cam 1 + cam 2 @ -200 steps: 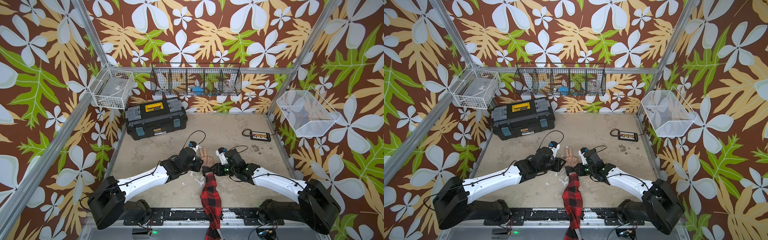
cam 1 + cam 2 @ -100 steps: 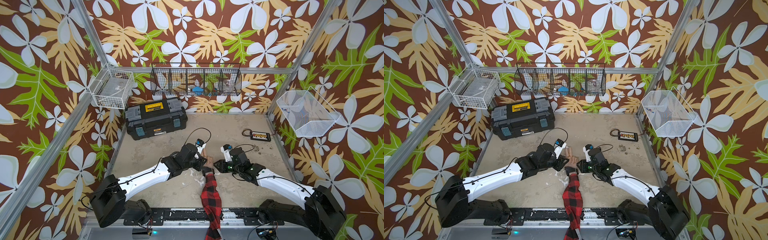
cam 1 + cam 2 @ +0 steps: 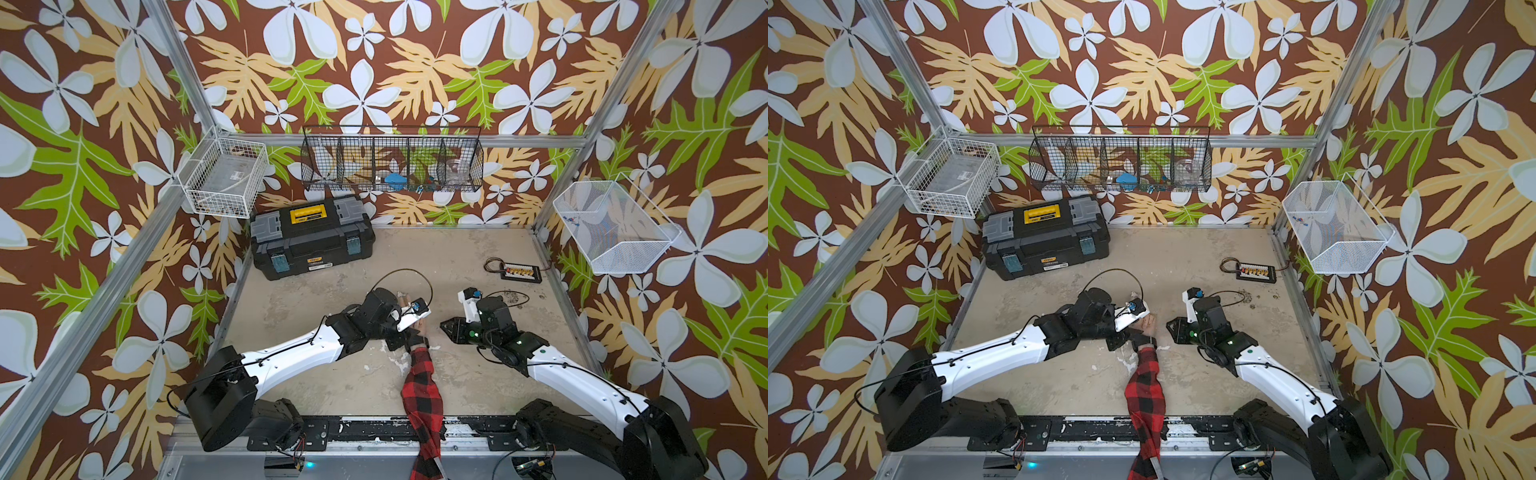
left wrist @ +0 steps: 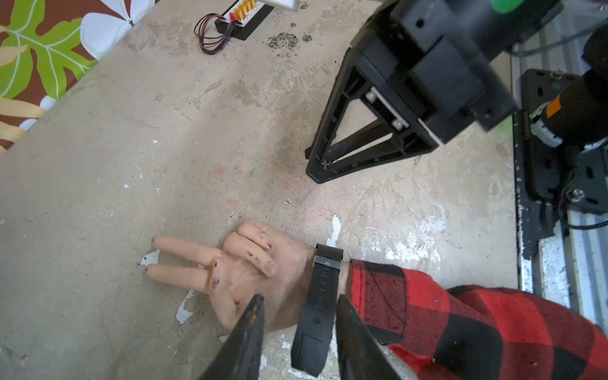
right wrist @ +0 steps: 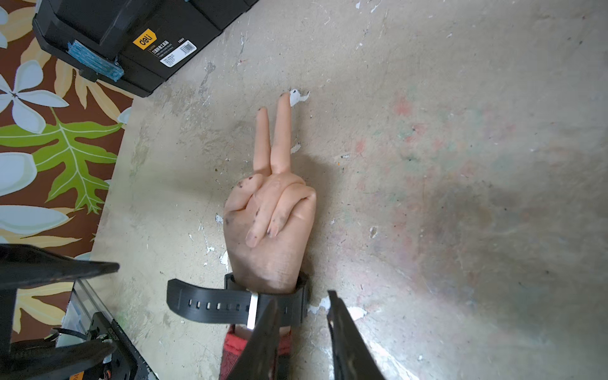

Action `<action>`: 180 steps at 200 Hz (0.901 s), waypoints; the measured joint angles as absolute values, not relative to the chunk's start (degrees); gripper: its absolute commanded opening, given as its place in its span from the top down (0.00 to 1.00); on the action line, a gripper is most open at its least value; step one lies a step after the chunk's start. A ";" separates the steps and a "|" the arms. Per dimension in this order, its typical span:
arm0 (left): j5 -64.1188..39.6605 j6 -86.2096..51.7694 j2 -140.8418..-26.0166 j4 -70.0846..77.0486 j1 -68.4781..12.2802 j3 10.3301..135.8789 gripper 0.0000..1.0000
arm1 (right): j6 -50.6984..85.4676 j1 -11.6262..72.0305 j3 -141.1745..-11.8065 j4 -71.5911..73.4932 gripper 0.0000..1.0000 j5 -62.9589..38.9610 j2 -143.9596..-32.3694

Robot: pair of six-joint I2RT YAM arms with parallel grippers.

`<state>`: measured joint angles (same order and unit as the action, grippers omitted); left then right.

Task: Take off the watch
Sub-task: Untie the watch from the hand.

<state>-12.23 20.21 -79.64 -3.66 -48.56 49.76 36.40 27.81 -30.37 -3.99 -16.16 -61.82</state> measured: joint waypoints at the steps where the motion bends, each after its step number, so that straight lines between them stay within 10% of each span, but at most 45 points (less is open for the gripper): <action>1: -12.25 20.32 -79.70 -3.68 -48.56 49.80 0.61 | 36.40 27.79 -30.37 -3.99 0.71 -16.16 -61.82; 180: -13.76 31.92 -94.65 -7.66 -49.89 55.55 0.62 | 35.77 26.68 -28.47 -2.96 0.71 -18.02 -61.56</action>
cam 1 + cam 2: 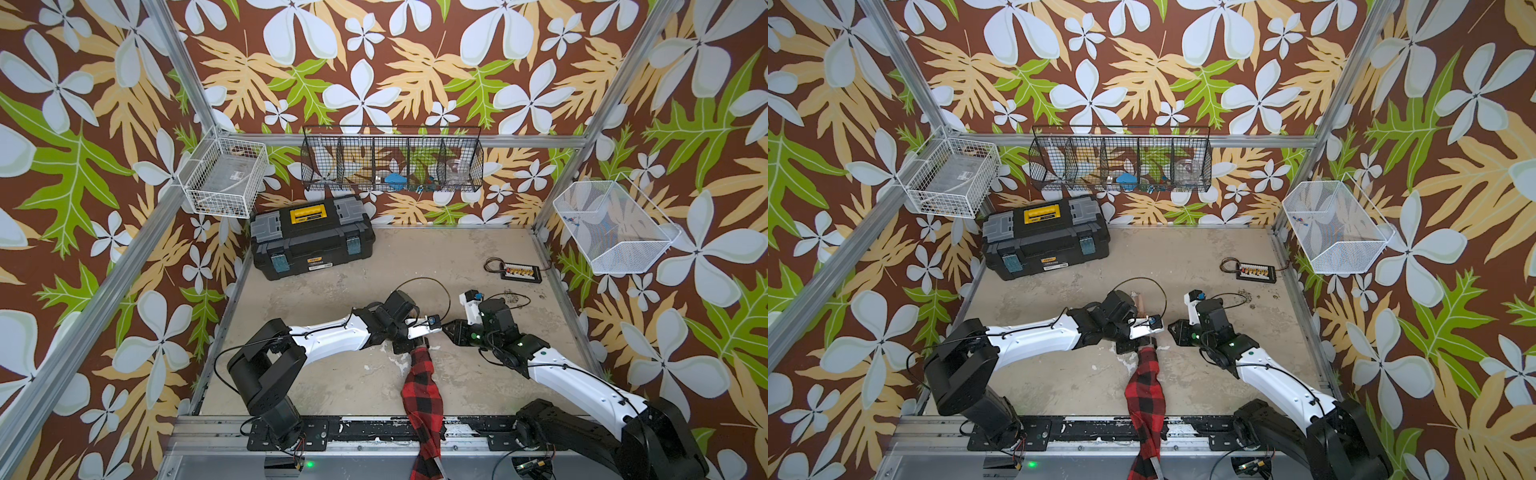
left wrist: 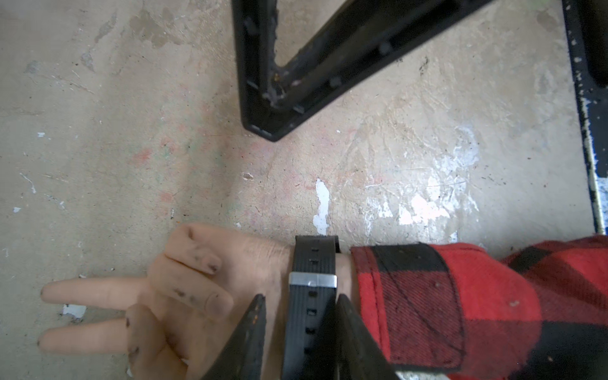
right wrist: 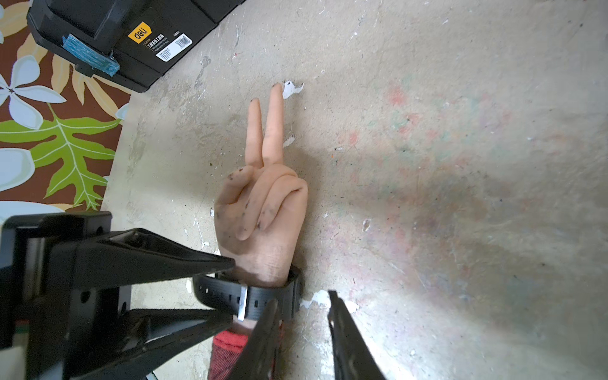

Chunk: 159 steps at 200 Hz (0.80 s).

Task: Take off the watch
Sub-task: Untie the watch from the hand.

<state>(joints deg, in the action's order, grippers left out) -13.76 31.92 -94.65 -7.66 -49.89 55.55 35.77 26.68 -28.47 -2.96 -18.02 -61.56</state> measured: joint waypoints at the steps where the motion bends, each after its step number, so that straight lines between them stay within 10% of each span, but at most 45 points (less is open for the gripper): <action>1: -13.76 31.92 -94.67 -7.66 -49.89 55.55 0.62 | 35.77 26.68 -28.45 -2.96 0.71 -18.04 -61.56; 159: -17.02 31.97 -97.36 -6.74 -49.93 56.62 0.74 | 35.75 26.52 -27.14 -1.87 0.71 -18.22 -61.52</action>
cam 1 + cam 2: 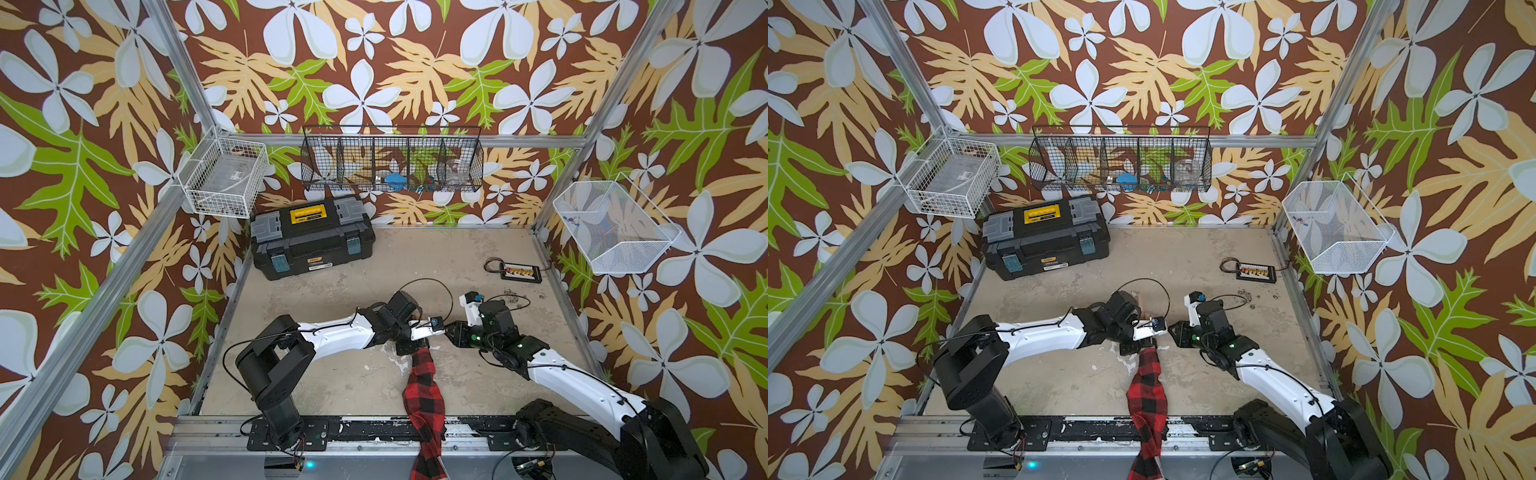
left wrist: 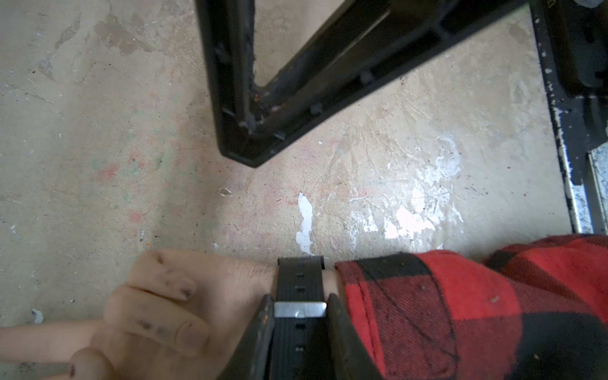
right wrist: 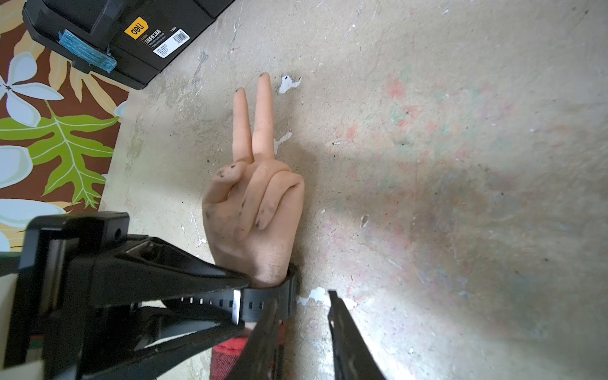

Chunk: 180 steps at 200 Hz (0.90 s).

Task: Take off the watch
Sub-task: Untie the watch from the hand.

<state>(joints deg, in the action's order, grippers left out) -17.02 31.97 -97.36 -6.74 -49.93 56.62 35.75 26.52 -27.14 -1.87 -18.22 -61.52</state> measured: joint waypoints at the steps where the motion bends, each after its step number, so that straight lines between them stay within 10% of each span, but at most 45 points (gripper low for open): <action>1: -17.02 31.97 -97.36 -6.74 -49.93 56.60 0.74 | 35.75 26.52 -27.11 -1.83 0.71 -18.22 -61.52; 180: -18.52 27.07 -96.55 -5.72 -48.23 55.42 0.81 | 20.80 36.80 -1.89 39.42 0.66 -8.95 -56.73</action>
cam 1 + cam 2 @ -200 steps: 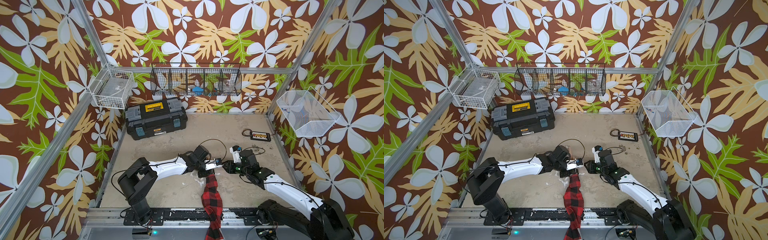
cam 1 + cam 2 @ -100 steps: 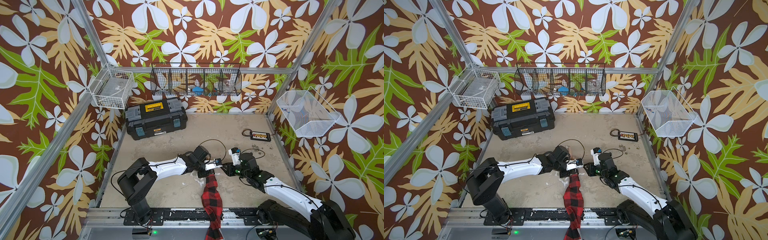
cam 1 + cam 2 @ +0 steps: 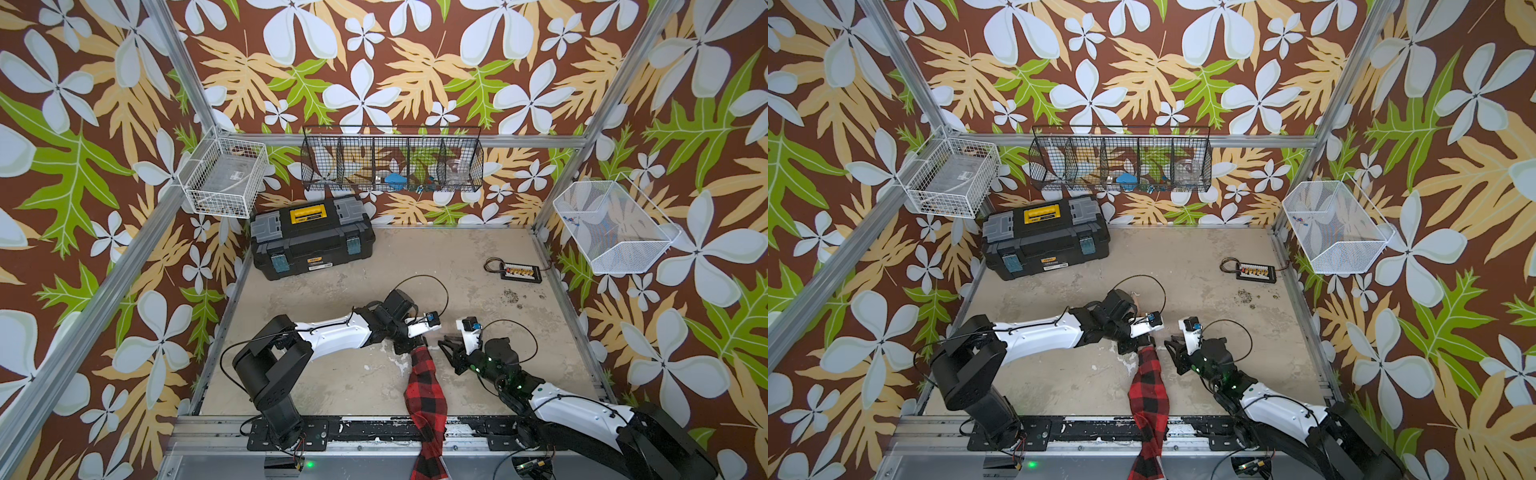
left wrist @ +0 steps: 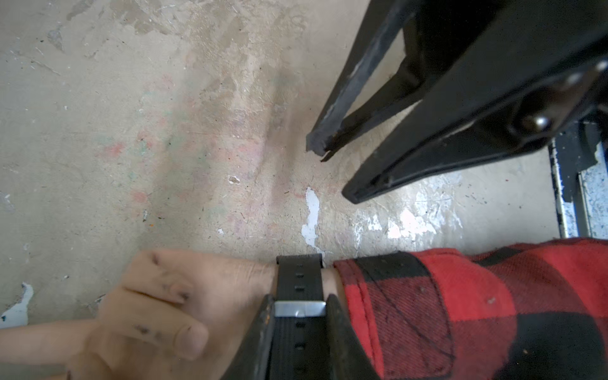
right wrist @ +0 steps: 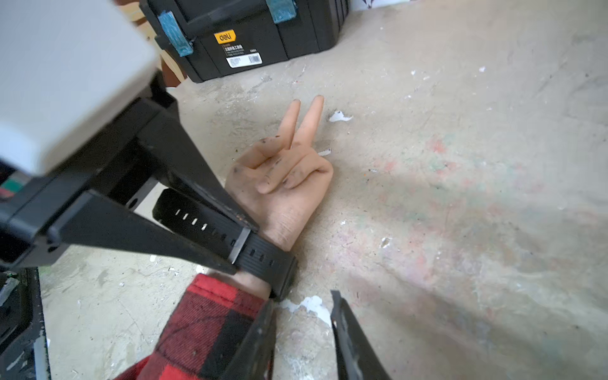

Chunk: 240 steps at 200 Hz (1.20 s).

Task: Take off the watch
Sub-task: Untie the watch from the hand.

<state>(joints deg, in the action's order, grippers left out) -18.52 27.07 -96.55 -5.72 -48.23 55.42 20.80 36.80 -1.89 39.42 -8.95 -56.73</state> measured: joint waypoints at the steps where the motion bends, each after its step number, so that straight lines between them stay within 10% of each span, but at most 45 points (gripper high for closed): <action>1: -18.52 27.07 -96.55 -5.72 -48.23 55.42 0.81 | 20.69 36.80 -1.78 39.66 0.66 -8.93 -56.77; 240: -22.17 24.64 -96.03 -3.84 -44.82 53.41 0.82 | 4.29 46.15 -3.42 80.09 0.69 -1.56 -92.90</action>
<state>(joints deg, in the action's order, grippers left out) -22.17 24.64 -96.03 -3.84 -44.82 53.41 4.29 46.15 -3.42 80.09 -1.56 -92.90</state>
